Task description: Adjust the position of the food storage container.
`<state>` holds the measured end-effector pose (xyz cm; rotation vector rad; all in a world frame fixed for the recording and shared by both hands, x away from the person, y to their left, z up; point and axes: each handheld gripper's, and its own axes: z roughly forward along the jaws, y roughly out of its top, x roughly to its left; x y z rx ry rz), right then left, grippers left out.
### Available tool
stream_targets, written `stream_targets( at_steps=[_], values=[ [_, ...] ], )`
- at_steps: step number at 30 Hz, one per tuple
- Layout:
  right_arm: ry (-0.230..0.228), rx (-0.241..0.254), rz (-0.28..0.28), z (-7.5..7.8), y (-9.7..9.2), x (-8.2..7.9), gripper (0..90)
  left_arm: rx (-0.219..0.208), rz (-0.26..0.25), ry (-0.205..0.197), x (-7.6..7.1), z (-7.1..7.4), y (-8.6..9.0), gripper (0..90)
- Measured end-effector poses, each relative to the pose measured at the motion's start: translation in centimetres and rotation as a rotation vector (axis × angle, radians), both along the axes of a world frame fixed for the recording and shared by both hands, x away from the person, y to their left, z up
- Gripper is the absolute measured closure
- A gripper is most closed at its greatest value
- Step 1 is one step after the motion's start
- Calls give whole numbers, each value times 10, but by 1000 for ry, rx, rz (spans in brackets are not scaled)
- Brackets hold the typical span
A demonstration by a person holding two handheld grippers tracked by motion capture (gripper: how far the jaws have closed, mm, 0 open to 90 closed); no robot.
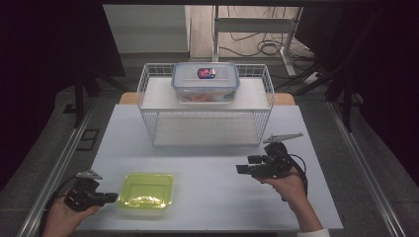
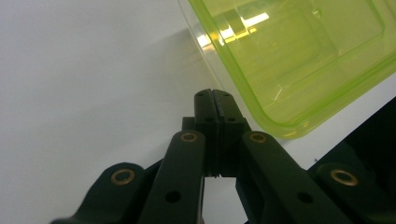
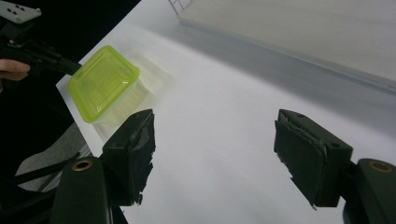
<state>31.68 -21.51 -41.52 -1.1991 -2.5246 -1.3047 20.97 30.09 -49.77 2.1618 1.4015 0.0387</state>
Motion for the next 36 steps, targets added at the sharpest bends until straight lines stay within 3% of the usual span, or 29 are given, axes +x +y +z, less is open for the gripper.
stream_targets(
  at_steps=[11, 25, 36],
  values=[
    [1, 1, -4, 0, 0, 0, 289, -20, -43, 15, 2, -1, -19, 895],
    [-1, 9, 0, 1, 0, 0, 289, -14, -141, 25, 26, 3, -69, 894],
    [5, 3, -2, -1, 0, 0, 289, -29, -160, 25, 47, 2, -94, 895]
  ],
)
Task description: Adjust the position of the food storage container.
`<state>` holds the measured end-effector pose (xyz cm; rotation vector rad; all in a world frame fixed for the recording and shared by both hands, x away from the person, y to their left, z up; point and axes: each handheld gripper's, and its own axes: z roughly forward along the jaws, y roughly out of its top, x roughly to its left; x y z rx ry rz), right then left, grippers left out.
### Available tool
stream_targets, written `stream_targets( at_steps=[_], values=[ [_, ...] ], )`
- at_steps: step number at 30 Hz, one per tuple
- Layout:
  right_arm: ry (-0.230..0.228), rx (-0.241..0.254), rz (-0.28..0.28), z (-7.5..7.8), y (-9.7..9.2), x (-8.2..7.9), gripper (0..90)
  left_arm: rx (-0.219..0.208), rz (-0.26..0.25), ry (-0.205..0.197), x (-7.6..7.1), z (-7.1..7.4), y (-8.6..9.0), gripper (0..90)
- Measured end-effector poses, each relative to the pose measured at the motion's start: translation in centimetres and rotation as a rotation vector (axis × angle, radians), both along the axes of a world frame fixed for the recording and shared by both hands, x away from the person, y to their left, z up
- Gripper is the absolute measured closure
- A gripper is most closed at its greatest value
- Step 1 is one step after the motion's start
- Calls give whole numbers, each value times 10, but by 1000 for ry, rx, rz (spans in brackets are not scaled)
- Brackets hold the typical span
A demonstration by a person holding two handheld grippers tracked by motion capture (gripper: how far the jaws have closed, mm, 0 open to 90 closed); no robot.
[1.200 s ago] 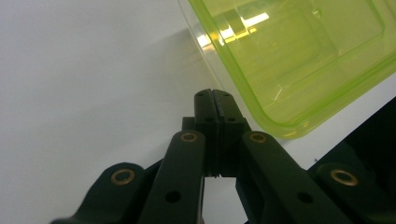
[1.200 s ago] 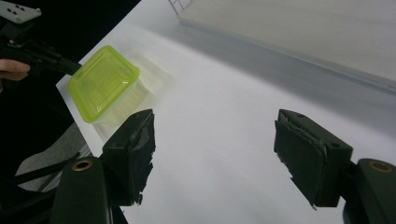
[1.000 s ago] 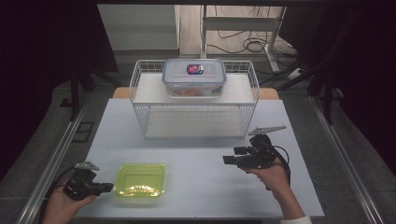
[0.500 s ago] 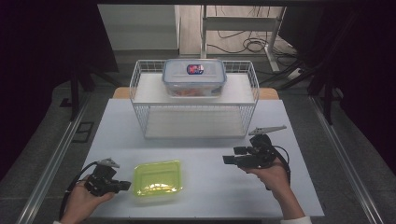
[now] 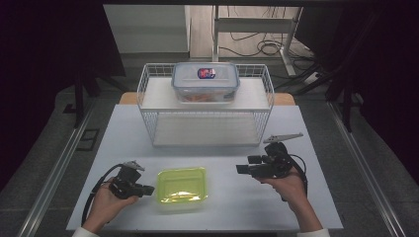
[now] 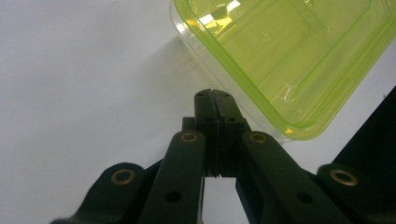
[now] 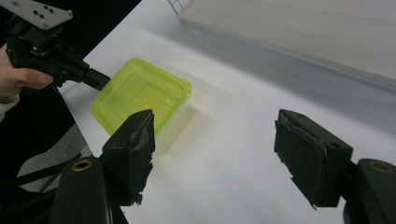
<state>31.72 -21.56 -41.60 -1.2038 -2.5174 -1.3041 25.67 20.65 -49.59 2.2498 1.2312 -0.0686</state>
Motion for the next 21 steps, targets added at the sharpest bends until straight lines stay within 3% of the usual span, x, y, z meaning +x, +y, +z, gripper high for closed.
stream_targets(
  at_steps=[5, 14, 21],
  values=[
    [2, 2, 1, -1, 0, 0, 289, 0, -6, 2, 10, 1, -19, 895],
    [4, -1, -2, -2, 0, 0, 288, -27, -24, 17, 17, -1, -46, 895],
    [9, -4, 3, -2, 1, 0, 282, -26, -16, 17, 19, -3, -57, 893]
  ],
)
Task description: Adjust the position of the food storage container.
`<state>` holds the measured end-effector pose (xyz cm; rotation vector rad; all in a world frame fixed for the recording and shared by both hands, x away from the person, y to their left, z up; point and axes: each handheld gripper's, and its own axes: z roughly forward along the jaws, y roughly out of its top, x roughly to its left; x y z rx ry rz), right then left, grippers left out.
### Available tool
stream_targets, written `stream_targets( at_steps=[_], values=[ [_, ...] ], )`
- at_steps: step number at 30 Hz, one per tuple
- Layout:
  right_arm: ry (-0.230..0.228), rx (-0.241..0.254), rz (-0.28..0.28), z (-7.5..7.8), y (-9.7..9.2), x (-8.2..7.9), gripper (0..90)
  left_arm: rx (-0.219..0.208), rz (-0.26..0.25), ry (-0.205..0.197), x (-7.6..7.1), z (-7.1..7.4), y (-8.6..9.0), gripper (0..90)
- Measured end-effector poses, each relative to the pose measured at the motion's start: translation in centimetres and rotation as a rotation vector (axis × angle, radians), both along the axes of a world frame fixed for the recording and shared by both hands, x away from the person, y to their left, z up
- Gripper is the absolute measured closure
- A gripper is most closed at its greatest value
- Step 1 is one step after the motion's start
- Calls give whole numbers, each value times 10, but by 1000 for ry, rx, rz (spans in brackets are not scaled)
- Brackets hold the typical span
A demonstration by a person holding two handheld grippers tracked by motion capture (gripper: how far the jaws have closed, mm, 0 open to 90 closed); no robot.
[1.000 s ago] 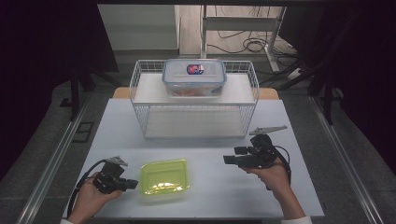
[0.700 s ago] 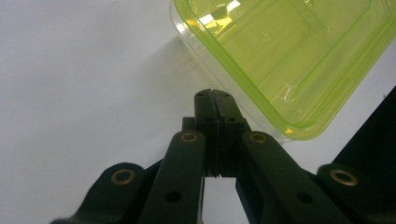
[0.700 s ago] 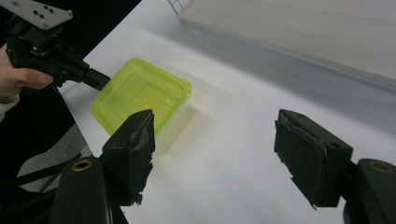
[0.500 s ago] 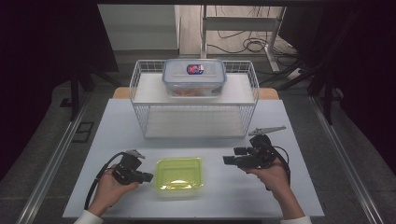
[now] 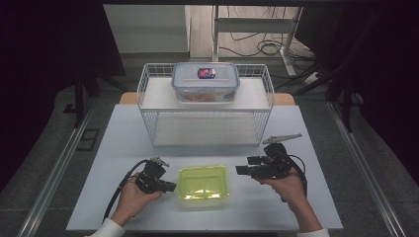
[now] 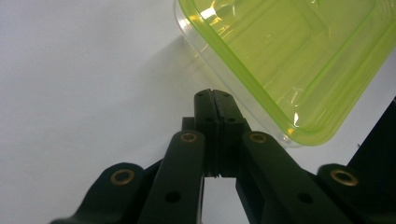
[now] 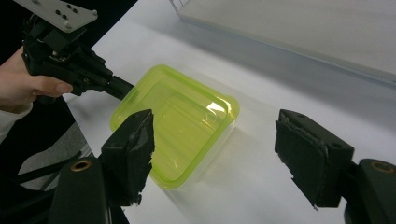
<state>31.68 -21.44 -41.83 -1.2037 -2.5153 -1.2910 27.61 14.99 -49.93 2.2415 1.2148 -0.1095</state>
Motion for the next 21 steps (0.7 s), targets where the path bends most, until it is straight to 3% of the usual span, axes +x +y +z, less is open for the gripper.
stream_targets(
  at_steps=[3, 4, 5, 6, 7, 8, 9, 10, 11, 12, 14, 17, 18, 21],
  values=[
    [1, -6, -1, -1, 1, 0, 269, -7, 9, -1, -1, 2, 5, 848],
    [1, -5, -12, -1, 0, 0, 253, -9, 33, -5, -1, 3, 8, 745],
    [1, -5, -12, -1, 0, 0, 253, -13, 53, -12, -2, 3, 11, 745],
    [5, 5, -25, -3, -1, 1, 226, -38, 102, -28, -2, 4, 16, 627],
    [5, 5, -25, -3, -1, 1, 226, -50, 123, -32, -3, 5, 19, 627],
    [8, 12, -32, -3, -2, 1, 220, -91, 156, -38, -4, 7, 23, 586],
    [6, 18, -39, -4, -3, 1, 213, -104, 153, -38, -4, 8, 28, 531],
    [-1, 17, -53, -6, -3, 1, 199, -183, 185, -30, -6, 11, 34, 437],
    [-1, 17, -53, -6, -3, 1, 199, -183, 185, -30, -6, 11, 34, 404],
    [-9, 13, -56, -7, -3, 0, 194, -232, 195, -30, -8, 13, 38, 378],
    [-1, 17, -51, -8, -1, -1, 193, -277, 212, -33, -10, 16, 41, 353],
    [3, 18, -46, -9, 0, -1, 193, -298, 222, -38, -13, 18, 42, 320],
    [19, 36, -53, -10, 2, -1, 191, -300, 223, -29, -13, 18, 42, 262],
    [38, 57, -66, -11, 3, -1, 190, -319, 235, -19, -13, 17, 42, 248]
  ],
)
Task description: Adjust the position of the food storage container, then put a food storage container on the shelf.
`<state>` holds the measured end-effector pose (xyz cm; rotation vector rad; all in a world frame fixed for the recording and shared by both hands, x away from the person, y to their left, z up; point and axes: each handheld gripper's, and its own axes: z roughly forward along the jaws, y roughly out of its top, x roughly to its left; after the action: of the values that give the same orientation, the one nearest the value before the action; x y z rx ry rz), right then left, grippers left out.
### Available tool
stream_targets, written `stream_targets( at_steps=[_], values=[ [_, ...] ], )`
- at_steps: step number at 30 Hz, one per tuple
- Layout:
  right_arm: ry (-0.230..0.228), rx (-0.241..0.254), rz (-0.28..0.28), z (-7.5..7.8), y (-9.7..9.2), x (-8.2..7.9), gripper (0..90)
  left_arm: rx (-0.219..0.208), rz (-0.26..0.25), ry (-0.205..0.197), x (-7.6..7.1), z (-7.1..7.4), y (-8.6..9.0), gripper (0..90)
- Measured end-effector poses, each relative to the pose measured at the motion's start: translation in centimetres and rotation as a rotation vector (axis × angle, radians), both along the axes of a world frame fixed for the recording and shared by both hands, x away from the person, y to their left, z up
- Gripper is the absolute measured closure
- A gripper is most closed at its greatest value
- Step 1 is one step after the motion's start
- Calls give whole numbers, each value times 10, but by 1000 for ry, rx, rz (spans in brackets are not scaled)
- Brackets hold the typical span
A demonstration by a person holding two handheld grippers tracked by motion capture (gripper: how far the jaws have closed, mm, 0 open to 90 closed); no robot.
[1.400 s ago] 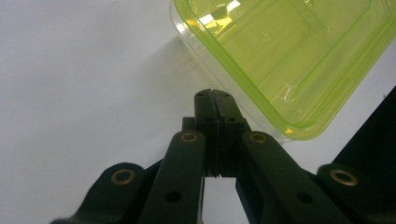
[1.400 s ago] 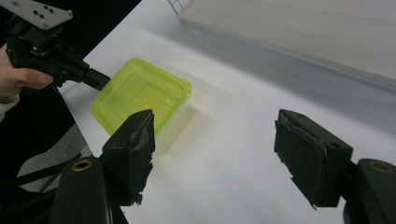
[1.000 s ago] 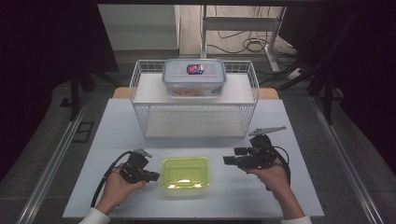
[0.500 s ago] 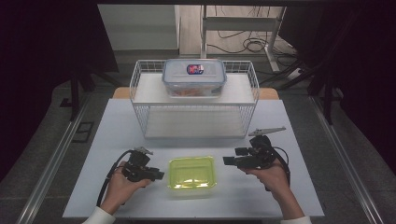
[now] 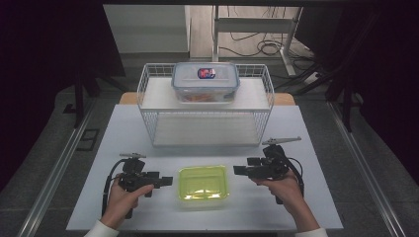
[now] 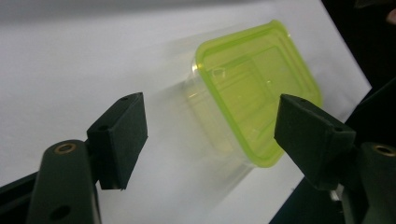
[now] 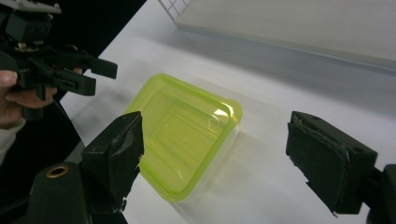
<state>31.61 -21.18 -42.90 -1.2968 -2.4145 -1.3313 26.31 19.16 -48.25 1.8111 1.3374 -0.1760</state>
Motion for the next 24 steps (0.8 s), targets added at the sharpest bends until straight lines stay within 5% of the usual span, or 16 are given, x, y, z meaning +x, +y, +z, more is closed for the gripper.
stream_targets(
  at_steps=[3, 24],
  values=[
    [7, 6, -13, -1, 1, 0, 186, -50, 5, 10, -1, -1, 2, 235],
    [17, -12, -3, -9, 3, -1, 176, -62, 27, -9, -6, 2, 8, 202]
  ],
)
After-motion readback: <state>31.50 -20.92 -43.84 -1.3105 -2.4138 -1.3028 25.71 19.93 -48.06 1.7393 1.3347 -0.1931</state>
